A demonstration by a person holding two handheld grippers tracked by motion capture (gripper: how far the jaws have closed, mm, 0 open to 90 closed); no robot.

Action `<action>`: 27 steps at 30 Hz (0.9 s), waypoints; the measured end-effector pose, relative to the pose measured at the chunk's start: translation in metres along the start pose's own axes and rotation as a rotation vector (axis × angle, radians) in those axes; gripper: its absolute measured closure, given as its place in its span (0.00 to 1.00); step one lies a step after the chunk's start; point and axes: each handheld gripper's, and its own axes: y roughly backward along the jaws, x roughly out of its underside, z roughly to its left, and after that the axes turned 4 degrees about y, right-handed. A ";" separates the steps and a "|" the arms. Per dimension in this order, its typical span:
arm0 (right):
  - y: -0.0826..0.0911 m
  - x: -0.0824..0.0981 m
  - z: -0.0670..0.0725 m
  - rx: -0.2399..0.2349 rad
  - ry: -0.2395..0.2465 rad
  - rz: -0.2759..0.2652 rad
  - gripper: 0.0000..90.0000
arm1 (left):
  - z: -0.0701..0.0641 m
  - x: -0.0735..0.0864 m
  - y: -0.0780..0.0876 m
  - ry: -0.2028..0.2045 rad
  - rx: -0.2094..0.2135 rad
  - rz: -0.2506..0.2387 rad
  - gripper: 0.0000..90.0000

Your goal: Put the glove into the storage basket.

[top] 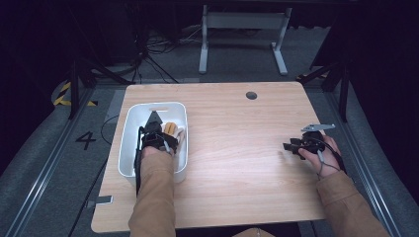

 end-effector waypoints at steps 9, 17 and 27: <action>0.001 -0.001 0.000 -0.001 0.000 -0.015 0.60 | -0.002 0.001 0.004 -0.041 0.037 -0.023 0.00; 0.001 -0.001 0.002 -0.007 0.007 -0.017 0.60 | -0.001 0.001 0.011 -0.050 0.058 -0.090 0.00; 0.002 -0.002 0.002 -0.011 0.005 -0.026 0.60 | -0.001 0.009 0.031 -0.086 0.120 -0.233 0.04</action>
